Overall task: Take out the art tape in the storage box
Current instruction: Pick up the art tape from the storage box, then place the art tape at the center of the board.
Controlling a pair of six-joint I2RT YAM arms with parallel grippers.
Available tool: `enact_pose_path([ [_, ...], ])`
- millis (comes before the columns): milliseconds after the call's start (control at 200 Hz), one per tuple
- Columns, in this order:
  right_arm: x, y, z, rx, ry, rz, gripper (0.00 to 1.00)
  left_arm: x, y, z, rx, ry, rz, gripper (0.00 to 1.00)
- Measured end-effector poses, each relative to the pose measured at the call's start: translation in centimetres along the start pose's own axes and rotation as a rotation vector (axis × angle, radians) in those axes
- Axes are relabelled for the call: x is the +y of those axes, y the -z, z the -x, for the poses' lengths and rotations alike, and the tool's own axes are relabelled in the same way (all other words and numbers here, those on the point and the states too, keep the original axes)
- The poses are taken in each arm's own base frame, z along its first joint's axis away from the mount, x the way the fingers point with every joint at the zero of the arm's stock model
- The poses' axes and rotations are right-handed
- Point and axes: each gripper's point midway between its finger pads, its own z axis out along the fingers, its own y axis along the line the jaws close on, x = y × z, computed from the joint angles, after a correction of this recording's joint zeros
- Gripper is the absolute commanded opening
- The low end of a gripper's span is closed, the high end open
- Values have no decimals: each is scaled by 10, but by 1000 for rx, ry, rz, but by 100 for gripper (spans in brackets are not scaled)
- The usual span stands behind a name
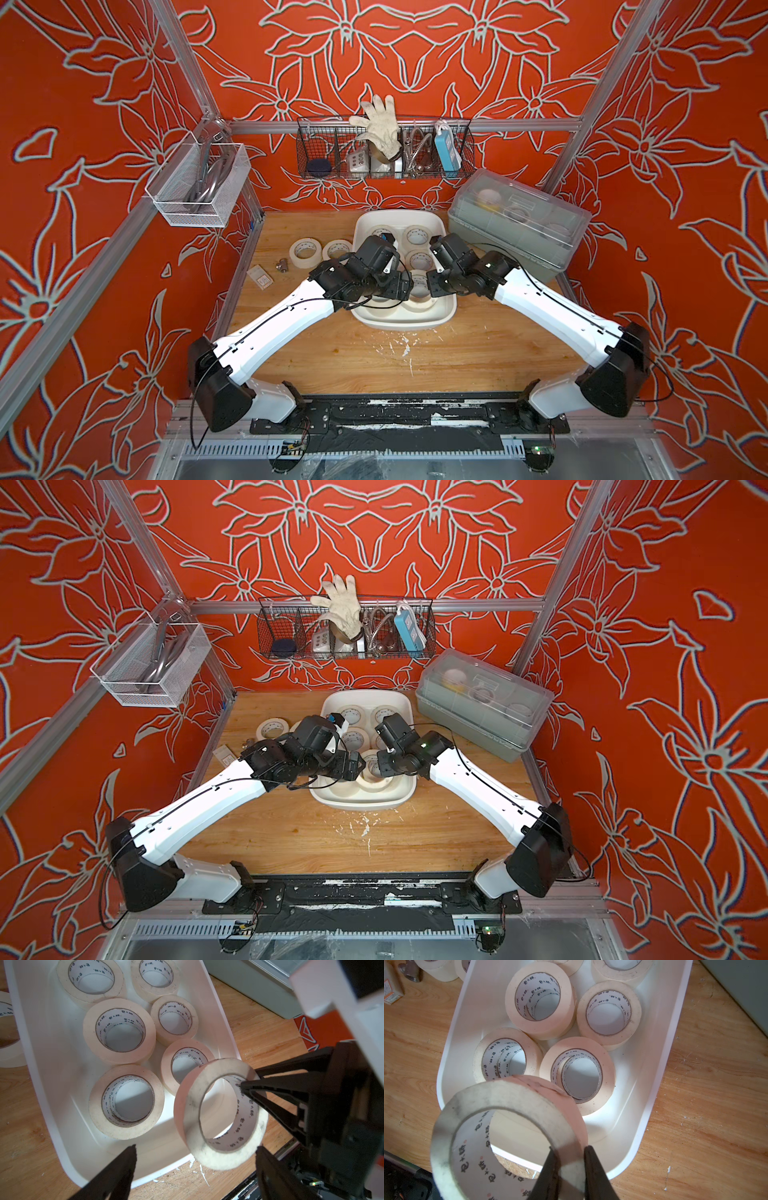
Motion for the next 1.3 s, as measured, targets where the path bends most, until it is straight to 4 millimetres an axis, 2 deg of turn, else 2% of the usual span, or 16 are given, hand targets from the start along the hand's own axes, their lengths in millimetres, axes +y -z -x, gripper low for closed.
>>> enact_pose_path([
  [200, 5, 1, -2, 0, 17, 0, 0, 7, -26, -12, 67, 2, 44, 75],
  [320, 6, 1, -3, -1, 21, -3, 0, 10, -35, -15, 87, 2, 60, 67],
  [465, 8, 1, -4, -1, 26, 0, 0, 11, -40, -17, 95, 9, 72, 44],
  [555, 9, 1, -4, 0, 27, 1, 0, 12, -42, -18, 98, 11, 76, 34],
  [751, 11, 0, -3, -10, 30, 15, 32, 14, -44, -18, 96, 21, 91, 10],
  [891, 14, 12, -4, -54, 49, 67, 47, 15, -45, -19, 101, 23, 96, 7],
  [1011, 17, 34, 1, -130, 54, 123, 55, 16, -47, -19, 93, 25, 96, 3],
  [1166, 20, 64, 14, -232, 54, 170, 59, 24, -44, -21, 84, 31, 124, 0],
  [1301, 14, 73, 18, -276, 41, 170, 60, 35, -29, -10, 17, 64, 163, 0],
])
